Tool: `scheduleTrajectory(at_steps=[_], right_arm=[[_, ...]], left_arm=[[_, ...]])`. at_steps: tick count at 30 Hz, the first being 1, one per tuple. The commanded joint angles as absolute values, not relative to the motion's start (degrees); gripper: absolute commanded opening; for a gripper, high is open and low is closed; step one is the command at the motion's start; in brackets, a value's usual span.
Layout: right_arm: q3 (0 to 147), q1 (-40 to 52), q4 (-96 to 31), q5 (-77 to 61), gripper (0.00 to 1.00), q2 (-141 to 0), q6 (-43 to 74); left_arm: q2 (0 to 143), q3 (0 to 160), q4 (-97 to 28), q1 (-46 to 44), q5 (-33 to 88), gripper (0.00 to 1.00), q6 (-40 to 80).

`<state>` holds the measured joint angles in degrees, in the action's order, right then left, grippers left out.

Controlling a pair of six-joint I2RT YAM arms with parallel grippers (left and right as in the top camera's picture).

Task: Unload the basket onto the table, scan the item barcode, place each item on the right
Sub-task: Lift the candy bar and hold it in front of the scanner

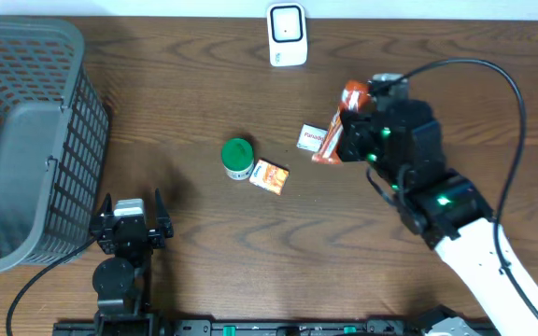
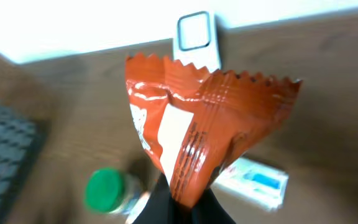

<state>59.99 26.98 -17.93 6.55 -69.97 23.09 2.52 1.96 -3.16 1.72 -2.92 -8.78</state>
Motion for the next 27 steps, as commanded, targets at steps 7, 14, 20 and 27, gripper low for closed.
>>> scheduleTrajectory(at_steps=[7, 14, 20, 27], right_arm=[[60.60, 28.53, 30.28, 23.49, 0.01, -95.02, -3.77], [71.90, 28.49, 57.95, 22.15, 0.01, -117.78, -15.20], [97.73, 27.68, 51.99, 15.97, 0.01, -137.32, -21.58], [112.12, 27.22, 42.94, 16.93, 0.01, -149.82, -24.03]], left_arm=[[2.35, 0.97, -5.48, 1.54, -3.44, 0.84, -8.25], [2.35, 0.95, -5.48, 1.54, -3.44, 0.84, -8.25], [2.35, 0.95, -5.48, 1.54, -3.44, 0.84, -8.25], [2.35, 0.97, -5.48, 1.54, -3.46, 0.84, -8.25]])
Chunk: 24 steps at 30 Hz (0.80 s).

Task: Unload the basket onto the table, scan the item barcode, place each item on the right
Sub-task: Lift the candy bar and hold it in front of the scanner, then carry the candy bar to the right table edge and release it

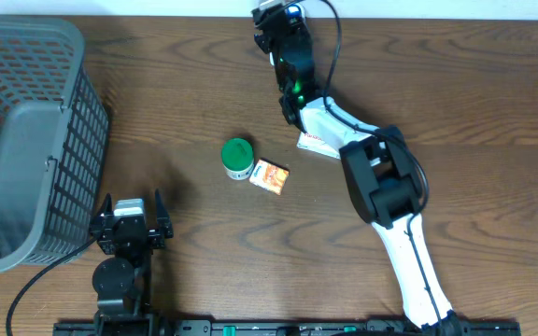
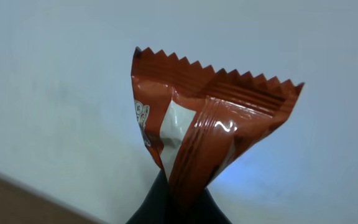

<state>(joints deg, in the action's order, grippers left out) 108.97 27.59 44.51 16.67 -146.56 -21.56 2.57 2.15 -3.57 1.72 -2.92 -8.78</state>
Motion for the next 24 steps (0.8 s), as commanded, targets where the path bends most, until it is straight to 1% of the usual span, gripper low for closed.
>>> scheduleTrajectory(at_steps=[1, 5, 10, 13, 17, 20, 22, 24], right_arm=[[112.03, 27.42, 41.95, 18.13, 0.01, -149.99, -24.10], [111.96, 28.49, 37.10, 22.13, 0.01, -149.91, -24.80], [111.98, 30.11, 38.33, 26.52, 0.01, -147.87, -30.55], [111.98, 31.33, 38.39, 28.32, 0.01, -143.98, -34.30], [111.98, 32.80, 37.08, 32.40, 0.01, -135.46, -40.58], [111.98, 32.60, 27.44, 42.22, 0.01, -127.96, -42.48], [111.98, 31.14, 14.20, 49.65, 0.01, -123.52, -41.54], [111.98, 27.97, -2.09, 57.52, 0.01, -119.94, -37.28]], left_arm=[[2.35, 0.95, -5.48, 1.54, -3.44, 0.85, -8.25], [2.35, 0.95, -5.48, 1.54, -3.44, 0.84, -8.27], [2.35, 0.97, -5.48, 1.54, -3.46, 0.84, -8.25], [2.35, 0.97, -5.48, 1.54, -3.44, 0.84, -8.25], [2.35, 0.97, -5.48, 1.54, -3.44, 0.84, -8.25], [2.35, 0.97, -5.48, 1.54, -3.44, 0.84, -8.25], [2.35, 0.95, -5.48, 1.54, -3.44, 0.84, -8.25], [2.35, 0.97, -5.48, 1.54, -3.44, 0.85, -8.25]])
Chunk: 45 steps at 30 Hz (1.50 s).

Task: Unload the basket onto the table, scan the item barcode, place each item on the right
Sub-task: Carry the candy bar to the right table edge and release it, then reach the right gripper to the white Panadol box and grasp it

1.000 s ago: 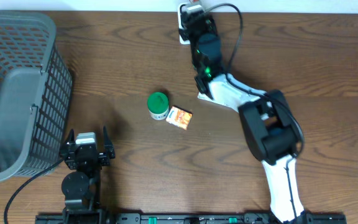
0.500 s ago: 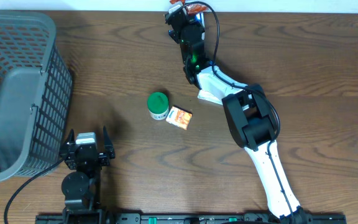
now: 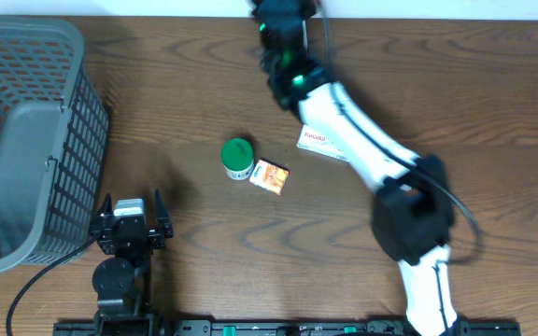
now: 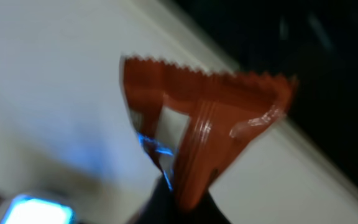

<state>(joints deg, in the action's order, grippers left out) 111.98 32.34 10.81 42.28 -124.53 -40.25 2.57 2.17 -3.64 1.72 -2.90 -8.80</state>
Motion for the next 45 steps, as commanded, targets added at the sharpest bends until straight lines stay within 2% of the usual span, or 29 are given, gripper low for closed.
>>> scheduleTrajectory(at_steps=[1, 5, 9, 15, 19, 23, 25, 26, 27, 28, 29, 33, 35, 40, 42, 43, 45], right_arm=[[111.98, 27.00, -5.78, 59.05, 0.01, -119.31, -36.03], [111.92, 13.78, -33.30, 66.92, 0.01, -118.13, -20.45], [109.60, 0.32, -43.46, 61.12, 0.01, -118.24, -3.90], [104.12, -14.28, -44.14, 53.12, 0.01, -118.24, -0.67], [98.56, -20.93, -41.60, 43.44, 0.01, -118.26, 4.51], [91.00, -24.84, -35.79, 40.95, 0.01, -118.24, 4.69], [88.64, -25.96, -34.06, 39.90, 0.13, -118.24, 4.69], [88.68, -25.93, -34.06, 39.94, 0.29, -118.24, 4.67], [89.17, -25.50, -34.50, 39.94, 0.74, -117.80, 4.67], [89.89, -24.84, -35.14, 39.83, 0.90, -117.05, 4.69], [90.61, -24.01, -35.73, 38.94, 0.99, -116.14, 4.67], [93.54, -18.31, -39.05, 27.24, 0.99, -109.89, 4.64], [93.80, -14.59, -40.86, 16.16, 0.99, -106.04, 2.52], [93.78, -0.95, -49.76, -17.65, 0.99, -100.05, -17.54], [93.60, 4.34, -54.19, -23.24, 0.96, -100.12, -21.71], [93.14, 7.09, -55.00, -24.51, 0.99, -100.44, -23.33], [90.76, 12.27, -53.60, -23.27, 0.99, -101.08, -24.32]], left_arm=[[2.35, 0.97, -5.48, 1.54, -3.44, 0.84, -8.25], [2.35, 0.95, -5.48, 1.54, -3.44, 0.85, -8.25], [2.35, 0.97, -5.48, 1.54, -3.44, 0.84, -8.25], [2.35, 0.97, -5.48, 1.54, -3.46, 0.84, -8.25], [2.35, 0.95, -5.48, 1.54, -3.46, 0.84, -8.25], [2.35, 0.97, -5.48, 1.54, -3.46, 0.84, -8.25], [2.35, 0.97, -5.48, 1.54, -3.44, 0.84, -8.25], [2.35, 0.97, -5.48, 1.54, -3.44, 0.84, -8.25], [2.35, 0.97, -5.48, 1.54, -3.44, 0.85, -8.25], [2.35, 0.97, -5.48, 1.54, -3.44, 0.84, -8.25], [2.35, 0.97, -5.48, 1.54, -3.44, 0.84, -8.25], [2.35, 0.97, -5.48, 1.54, -3.44, 0.84, -8.27], [2.35, 0.97, -5.48, 1.54, -3.46, 0.84, -8.25], [2.35, 0.97, -5.48, 1.54, -3.44, 0.84, -8.25], [2.35, 0.97, -5.48, 1.54, -3.44, 0.84, -8.25], [2.35, 0.97, -5.48, 1.54, -3.44, 0.85, -8.25], [2.35, 0.97, -5.48, 1.54, -3.46, 0.84, -8.27]])
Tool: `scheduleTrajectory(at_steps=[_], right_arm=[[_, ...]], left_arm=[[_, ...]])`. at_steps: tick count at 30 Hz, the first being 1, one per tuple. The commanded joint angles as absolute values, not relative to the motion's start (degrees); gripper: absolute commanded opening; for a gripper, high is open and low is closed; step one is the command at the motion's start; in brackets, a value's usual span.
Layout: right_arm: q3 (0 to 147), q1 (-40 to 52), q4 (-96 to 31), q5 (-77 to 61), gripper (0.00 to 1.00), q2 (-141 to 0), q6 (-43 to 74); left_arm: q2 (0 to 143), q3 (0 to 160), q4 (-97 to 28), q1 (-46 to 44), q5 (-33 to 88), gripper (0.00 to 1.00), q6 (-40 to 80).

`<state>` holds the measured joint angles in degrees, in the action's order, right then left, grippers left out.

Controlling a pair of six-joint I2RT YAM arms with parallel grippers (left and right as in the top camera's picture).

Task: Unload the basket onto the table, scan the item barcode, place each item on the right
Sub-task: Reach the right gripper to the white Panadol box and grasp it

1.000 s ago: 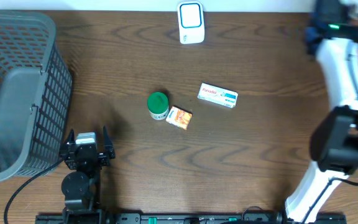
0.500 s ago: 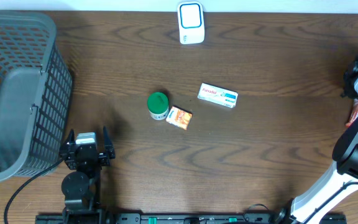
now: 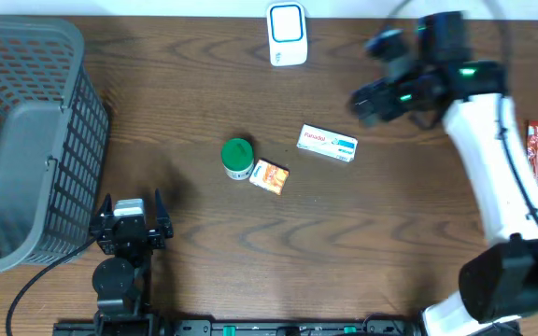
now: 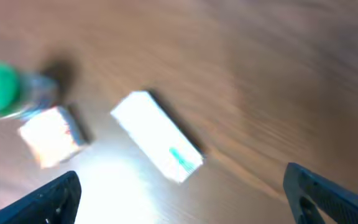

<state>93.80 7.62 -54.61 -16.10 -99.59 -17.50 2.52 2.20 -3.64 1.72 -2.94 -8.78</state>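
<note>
The white barcode scanner stands at the table's back edge. A red snack packet lies flat near the right edge, with nothing gripping it. My right gripper hangs over the table between the scanner and the packet, just right of a white medicine box. In the right wrist view the gripper is open, its fingers spread wide with nothing between them, and the white box lies below. My left gripper rests open at the front left.
A green-capped bottle and a small orange box sit side by side at mid-table; the bottle and the orange box show blurred in the wrist view. A grey mesh basket fills the left side.
The right gripper was shut on the red packet up at the back by the scanner. Now the packet lies by the right edge, and the gripper is open near the white box.
The right gripper first held the red packet above the white box. Then it held the packet at the back edge over the scanner, with blue light showing on it at the last of these moments. Now the packet lies at the right edge, released.
</note>
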Motion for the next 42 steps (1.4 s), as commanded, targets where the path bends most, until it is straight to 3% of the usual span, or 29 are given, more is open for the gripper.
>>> scheduleTrajectory(at_steps=[1, 4, 20, 28, 31, 33, 34, 36, 42], right_arm=[[89.30, 14.39, -52.05, -19.92, 0.99, -101.54, -24.51], [86.28, 19.84, -48.99, -9.19, 0.99, -104.22, -25.65], [86.26, 21.32, -38.87, -5.30, 0.99, -120.73, -29.47], [86.24, 21.04, -38.48, -4.58, 0.93, -122.56, -30.81], [86.24, 21.04, -38.57, -4.58, 0.81, -122.98, -30.83], [86.24, 21.04, -38.61, -4.58, 0.64, -123.13, -30.72], [86.24, 21.04, -38.76, -4.58, 0.49, -123.13, -30.68], [86.24, 21.06, -39.05, -4.60, 0.37, -123.13, -28.82], [88.23, 21.06, -42.24, -11.29, 0.33, -123.11, -24.01]], left_arm=[[2.35, 0.97, -5.48, 1.54, -3.44, 0.85, -8.25], [2.35, 0.97, -5.48, 1.54, -3.46, 0.85, -8.25], [2.35, 0.97, -5.48, 1.54, -3.44, 0.84, -8.25], [2.35, 0.97, -5.48, 1.54, -3.44, 0.84, -8.25], [2.35, 0.97, -5.48, 1.54, -3.44, 0.84, -8.25], [2.35, 0.97, -5.48, 1.54, -3.44, 0.84, -8.25], [2.35, 0.97, -5.48, 1.54, -3.46, 0.84, -8.25], [2.35, 0.97, -5.48, 1.54, -3.44, 0.84, -8.25], [2.35, 0.95, -5.48, 1.54, -3.46, 0.85, -8.25]])
